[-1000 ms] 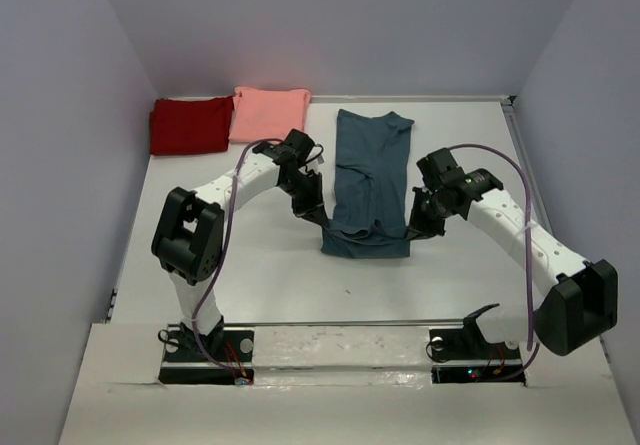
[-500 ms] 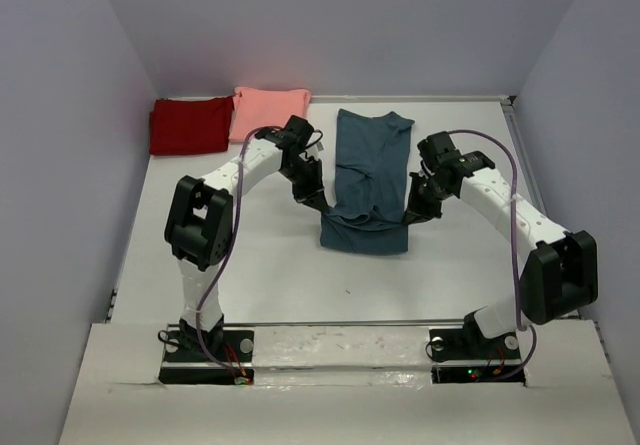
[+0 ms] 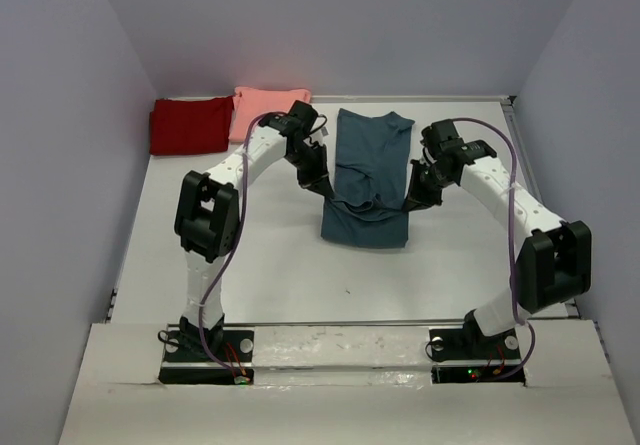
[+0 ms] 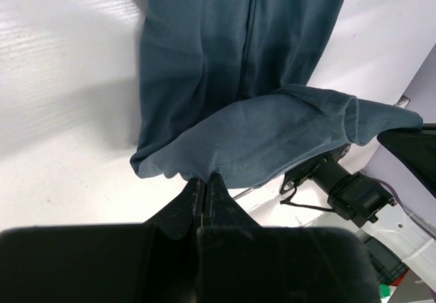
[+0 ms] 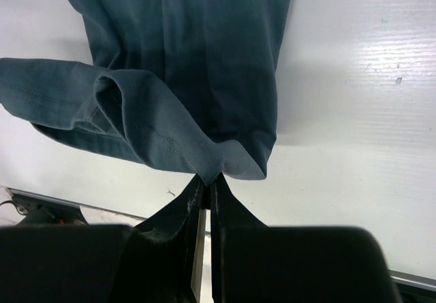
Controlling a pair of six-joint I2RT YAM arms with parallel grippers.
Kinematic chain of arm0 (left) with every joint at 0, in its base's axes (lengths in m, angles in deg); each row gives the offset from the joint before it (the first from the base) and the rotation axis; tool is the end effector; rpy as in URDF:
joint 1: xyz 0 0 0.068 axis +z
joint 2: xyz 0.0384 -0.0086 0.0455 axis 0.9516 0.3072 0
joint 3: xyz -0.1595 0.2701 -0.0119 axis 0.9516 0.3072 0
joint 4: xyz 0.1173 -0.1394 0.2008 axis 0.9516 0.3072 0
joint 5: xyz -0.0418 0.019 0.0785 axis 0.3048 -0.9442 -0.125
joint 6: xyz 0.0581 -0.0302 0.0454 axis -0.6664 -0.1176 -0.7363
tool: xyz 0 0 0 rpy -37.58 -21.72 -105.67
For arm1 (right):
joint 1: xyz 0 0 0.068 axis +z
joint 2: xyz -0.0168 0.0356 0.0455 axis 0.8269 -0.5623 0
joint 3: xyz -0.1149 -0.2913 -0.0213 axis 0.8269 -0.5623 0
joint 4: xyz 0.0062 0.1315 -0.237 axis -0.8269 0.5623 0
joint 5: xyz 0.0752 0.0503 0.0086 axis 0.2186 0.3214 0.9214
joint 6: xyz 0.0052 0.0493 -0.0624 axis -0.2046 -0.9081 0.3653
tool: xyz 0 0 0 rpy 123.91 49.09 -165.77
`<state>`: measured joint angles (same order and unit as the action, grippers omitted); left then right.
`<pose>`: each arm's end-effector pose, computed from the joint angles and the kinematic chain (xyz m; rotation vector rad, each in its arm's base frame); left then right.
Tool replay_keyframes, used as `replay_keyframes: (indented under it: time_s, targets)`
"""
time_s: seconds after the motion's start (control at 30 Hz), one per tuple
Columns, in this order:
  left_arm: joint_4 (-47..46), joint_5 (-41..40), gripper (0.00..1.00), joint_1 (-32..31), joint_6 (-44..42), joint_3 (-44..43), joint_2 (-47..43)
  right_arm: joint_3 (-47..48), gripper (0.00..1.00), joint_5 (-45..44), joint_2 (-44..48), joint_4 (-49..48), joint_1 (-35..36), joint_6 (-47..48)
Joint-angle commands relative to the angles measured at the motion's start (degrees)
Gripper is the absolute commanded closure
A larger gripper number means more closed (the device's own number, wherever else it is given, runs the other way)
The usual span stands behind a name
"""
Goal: Fold and stack the t-shirts
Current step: Fold the folded rectangular tshirt in 1/3 of the way
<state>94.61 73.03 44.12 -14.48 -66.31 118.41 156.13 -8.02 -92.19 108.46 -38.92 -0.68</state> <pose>0.4034 -0.2544 0.2592 0.1488 2.8328 -1.0023 0.3087 0.1084 0.2860 0.2197 2.8082 0.4878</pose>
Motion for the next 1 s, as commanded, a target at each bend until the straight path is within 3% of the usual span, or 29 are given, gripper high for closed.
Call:
replay_keyframes:
  time_s: [0.0, 0.7, 0.97]
  targets:
    - [2.8, 0.4, 1.00, 0.4, -1.3, -4.9, 1.1, 3.5, 1.00, 0.8, -1.0, -1.6, -0.7, 1.7]
    - [3.6, 0.8, 1.00, 2.8, -1.4, -10.8, 5.5, 7.9, 1.00, 1.9, -5.6, -1.6, -3.9, 4.3]
    - [6.0, -0.2, 1.00, 3.0, -1.2, -17.8, 9.8, 10.0, 1.00, 2.6, -7.6, -1.3, -4.9, 5.4]
